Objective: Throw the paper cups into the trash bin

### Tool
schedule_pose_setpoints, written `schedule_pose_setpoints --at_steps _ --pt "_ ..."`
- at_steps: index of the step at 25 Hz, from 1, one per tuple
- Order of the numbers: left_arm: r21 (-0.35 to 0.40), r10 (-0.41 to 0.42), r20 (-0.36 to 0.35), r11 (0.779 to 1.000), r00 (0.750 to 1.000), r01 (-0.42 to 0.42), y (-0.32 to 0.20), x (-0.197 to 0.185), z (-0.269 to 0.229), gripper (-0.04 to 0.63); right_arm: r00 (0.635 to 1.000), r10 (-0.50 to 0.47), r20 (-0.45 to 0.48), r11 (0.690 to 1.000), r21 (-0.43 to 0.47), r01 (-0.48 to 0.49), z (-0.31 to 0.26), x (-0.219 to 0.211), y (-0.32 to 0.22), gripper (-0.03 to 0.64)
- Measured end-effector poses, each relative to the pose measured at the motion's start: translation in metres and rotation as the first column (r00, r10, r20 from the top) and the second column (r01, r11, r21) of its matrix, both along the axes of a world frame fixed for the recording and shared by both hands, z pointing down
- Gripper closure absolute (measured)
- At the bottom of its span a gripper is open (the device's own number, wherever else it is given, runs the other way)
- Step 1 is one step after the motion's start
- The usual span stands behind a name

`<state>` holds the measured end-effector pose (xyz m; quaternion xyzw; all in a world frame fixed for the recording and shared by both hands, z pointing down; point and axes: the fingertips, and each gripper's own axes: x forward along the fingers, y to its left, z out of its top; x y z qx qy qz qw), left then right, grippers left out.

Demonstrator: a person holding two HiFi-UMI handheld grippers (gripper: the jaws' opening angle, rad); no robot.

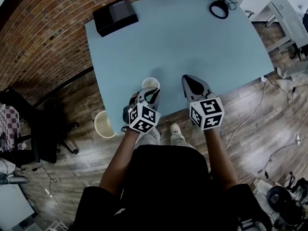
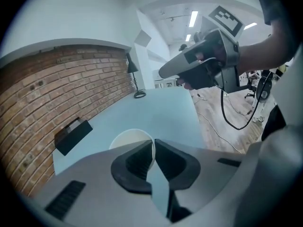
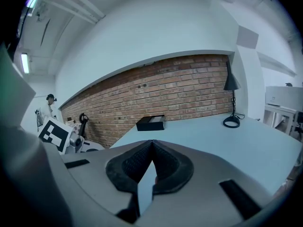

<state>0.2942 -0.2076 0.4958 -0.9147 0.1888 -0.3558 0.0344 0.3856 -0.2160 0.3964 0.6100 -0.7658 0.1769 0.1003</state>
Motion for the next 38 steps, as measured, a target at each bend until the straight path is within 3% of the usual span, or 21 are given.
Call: schedule_pose_setpoints --at_steps 6,13,21,29,35,38 --pt "0.013 -0.106 -0.045 0.994 0.993 0.107 0.004 -0.007 -0.018 0.568 0.995 -0.097 0.0 0.995 0.024 0.097 -0.007 -0.011 -0.006 0.612" --pt "0.012 -0.23 -0.107 0.972 0.967 0.233 0.007 -0.021 -0.043 0.568 0.977 -0.211 0.001 0.976 0.047 0.211 -0.014 -0.032 -0.01 0.612" --pt "0.043 -0.385 -0.125 0.919 0.914 0.393 0.017 -0.047 -0.058 0.568 0.929 -0.37 0.001 0.927 0.063 0.369 -0.017 -0.066 -0.008 0.612" --pt "0.066 -0.54 -0.138 0.831 0.83 0.552 0.036 -0.095 -0.069 0.568 0.837 -0.547 0.002 0.836 0.065 0.545 -0.015 -0.123 0.003 0.612" --pt "0.076 -0.652 -0.141 0.743 0.745 0.665 0.054 -0.137 -0.075 0.568 0.753 -0.658 0.008 0.751 0.072 0.656 -0.017 -0.168 0.014 0.612" --pt "0.087 -0.71 -0.144 0.685 0.69 0.723 0.067 -0.16 -0.079 0.568 0.694 -0.72 0.008 0.693 0.076 0.717 -0.017 -0.195 0.023 0.612"
